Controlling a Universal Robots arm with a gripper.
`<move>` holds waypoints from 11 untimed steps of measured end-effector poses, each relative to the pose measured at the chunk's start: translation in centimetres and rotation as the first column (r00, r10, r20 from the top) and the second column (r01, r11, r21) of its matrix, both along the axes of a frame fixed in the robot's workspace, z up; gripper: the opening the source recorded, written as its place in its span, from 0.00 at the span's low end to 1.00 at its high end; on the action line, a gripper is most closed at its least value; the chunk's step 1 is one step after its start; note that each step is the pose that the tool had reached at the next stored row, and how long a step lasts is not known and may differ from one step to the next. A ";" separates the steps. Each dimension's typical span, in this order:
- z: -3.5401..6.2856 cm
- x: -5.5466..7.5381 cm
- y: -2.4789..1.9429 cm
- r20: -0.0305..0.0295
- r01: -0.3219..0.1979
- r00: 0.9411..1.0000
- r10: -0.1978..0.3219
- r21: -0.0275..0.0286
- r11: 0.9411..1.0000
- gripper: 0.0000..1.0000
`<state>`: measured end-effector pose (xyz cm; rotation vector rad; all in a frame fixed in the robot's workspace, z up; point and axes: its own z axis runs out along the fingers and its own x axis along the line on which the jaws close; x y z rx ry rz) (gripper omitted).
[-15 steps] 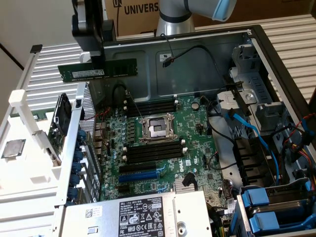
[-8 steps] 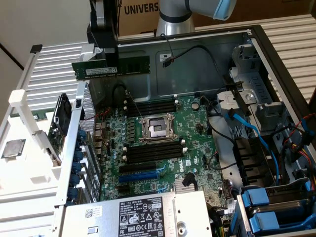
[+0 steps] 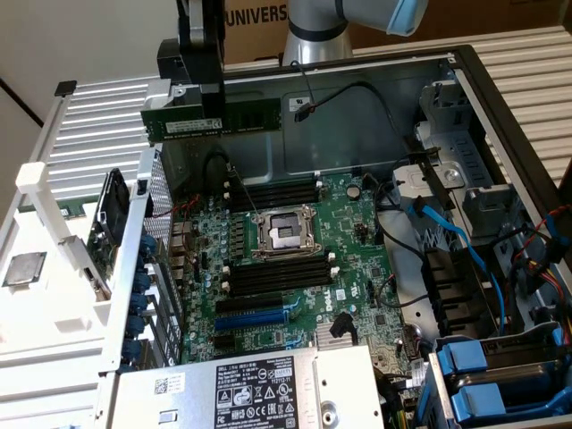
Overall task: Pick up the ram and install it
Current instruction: 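Pick up the ram and move it above insertion slot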
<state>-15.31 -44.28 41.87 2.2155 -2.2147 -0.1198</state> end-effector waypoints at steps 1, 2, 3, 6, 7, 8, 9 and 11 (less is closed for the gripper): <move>0.00 0.4 0.00 -0.001 0.000 1.000 0.000 0.000 1.000 0.12; 0.00 0.8 0.01 -0.002 -0.001 1.000 0.001 0.000 1.000 0.12; 0.00 1.1 0.04 -0.003 -0.001 1.000 0.001 0.000 1.000 0.12; 0.00 1.4 0.73 -0.004 0.000 1.000 0.000 0.000 1.000 0.12; 0.00 1.5 1.08 -0.004 -0.001 1.000 0.001 -0.001 1.000 0.12; -0.02 1.5 1.44 -0.004 -0.001 1.000 0.001 -0.003 1.000 0.12; -0.03 1.5 1.75 -0.004 -0.001 1.000 0.001 -0.006 1.000 0.12; -0.05 1.7 2.25 -0.005 -0.001 1.000 0.001 -0.012 1.000 0.12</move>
